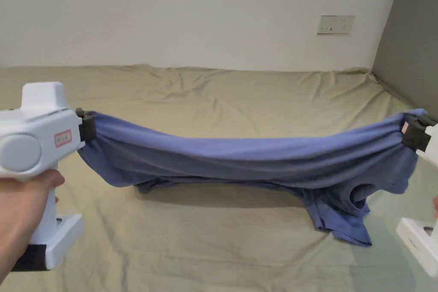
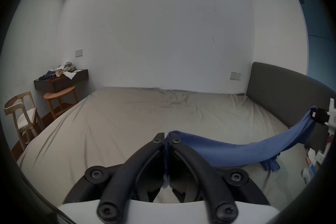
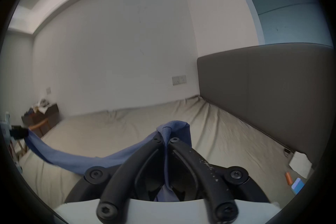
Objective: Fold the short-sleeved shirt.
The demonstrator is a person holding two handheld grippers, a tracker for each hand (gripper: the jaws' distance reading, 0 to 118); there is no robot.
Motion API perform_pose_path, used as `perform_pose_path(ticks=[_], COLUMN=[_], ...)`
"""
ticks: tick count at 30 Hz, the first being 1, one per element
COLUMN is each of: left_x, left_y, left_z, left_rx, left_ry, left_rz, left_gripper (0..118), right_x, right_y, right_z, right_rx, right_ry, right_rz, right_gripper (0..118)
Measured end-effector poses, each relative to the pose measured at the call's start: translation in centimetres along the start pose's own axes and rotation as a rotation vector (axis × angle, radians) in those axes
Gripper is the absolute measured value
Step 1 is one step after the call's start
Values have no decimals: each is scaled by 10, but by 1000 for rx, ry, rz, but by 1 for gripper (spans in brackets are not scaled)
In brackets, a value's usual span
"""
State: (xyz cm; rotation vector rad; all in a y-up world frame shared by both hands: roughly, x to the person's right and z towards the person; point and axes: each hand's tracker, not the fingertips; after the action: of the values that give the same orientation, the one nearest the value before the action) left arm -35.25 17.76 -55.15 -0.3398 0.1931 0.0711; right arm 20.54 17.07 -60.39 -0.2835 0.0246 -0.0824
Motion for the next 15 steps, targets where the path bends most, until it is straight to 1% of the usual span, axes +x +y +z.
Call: perform_pose_path(ticks=[1, 3, 4, 5, 7, 8, 9, 10, 12, 15], left_x=[-6, -5, -9, -12, -16, -17, -18, -17, -20, -23], left_y=[-13, -40, -49, -60, -81, -90, -97, -108, -125, -150], left_z=[14, 50, 63, 79, 105, 120, 133, 150, 171, 199], left_rx=[2, -13, -26, -26, -37, -44, -50, -67, -82, -186], left_ry=[6, 1, -7, 0, 6, 14, 11, 15, 18, 3], left_rz=[17, 46, 52, 59, 68, 66, 54, 36, 34, 63], left_gripper=[2, 2, 2, 2, 2, 2, 2, 2, 2, 2], right_x=[7, 14, 17, 18, 24, 28, 33, 37, 36, 43], right_y=[-13, -33, -43, -51, -67, -73, -78, -84, -95, -116], right_z=[16, 48, 66, 83, 115, 131, 142, 155, 179, 207], right_rx=[3, -57, -40, -71, -62, -85, -107, -108, -145, -215], right_ry=[13, 15, 23, 34, 33, 20, 33, 41, 28, 34], right_rz=[-15, 18, 15, 63, 49, 28, -23, -54, -29, -47], right_gripper=[3, 3, 3, 3, 3, 3, 3, 3, 3, 3])
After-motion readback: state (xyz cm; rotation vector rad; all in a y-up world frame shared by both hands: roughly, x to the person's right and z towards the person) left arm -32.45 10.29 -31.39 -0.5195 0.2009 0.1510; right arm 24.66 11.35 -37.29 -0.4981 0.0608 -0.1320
